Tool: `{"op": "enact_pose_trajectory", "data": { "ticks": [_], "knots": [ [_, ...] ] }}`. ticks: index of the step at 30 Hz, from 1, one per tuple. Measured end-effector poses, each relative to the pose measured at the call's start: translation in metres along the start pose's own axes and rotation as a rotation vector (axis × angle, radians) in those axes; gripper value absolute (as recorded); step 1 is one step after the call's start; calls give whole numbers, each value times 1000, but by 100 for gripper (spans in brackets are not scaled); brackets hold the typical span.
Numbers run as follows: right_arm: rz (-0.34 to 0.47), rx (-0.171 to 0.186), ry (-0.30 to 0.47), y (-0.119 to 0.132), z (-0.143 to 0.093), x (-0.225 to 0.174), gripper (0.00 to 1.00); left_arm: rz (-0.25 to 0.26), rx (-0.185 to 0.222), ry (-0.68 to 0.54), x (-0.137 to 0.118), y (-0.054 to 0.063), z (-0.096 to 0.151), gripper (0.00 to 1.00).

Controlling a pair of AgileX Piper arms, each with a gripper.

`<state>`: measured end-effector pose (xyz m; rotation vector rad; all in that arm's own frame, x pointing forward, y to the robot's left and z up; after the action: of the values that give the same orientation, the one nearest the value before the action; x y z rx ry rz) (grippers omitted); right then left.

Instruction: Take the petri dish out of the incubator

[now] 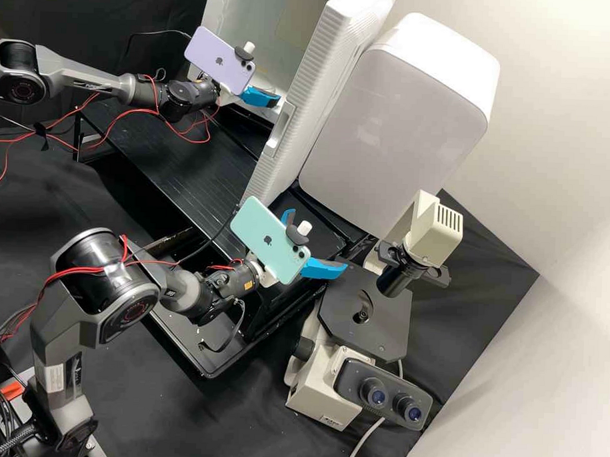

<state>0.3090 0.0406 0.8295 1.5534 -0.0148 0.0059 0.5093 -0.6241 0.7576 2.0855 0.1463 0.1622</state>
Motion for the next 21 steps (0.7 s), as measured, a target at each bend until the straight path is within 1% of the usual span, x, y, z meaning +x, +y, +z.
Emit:
{"op": "enact_pose_trajectory", "data": {
  "ticks": [4,6,21],
  "knots": [
    [0,0,0,0,0,0,100,6,-30,-7,0,0,0,0],
    [0,0,0,0,0,0,100,6,-37,-7,0,0,0,0],
    [0,0,0,0,0,0,100,5,-36,-6,0,-1,0,0]
  ]
}}
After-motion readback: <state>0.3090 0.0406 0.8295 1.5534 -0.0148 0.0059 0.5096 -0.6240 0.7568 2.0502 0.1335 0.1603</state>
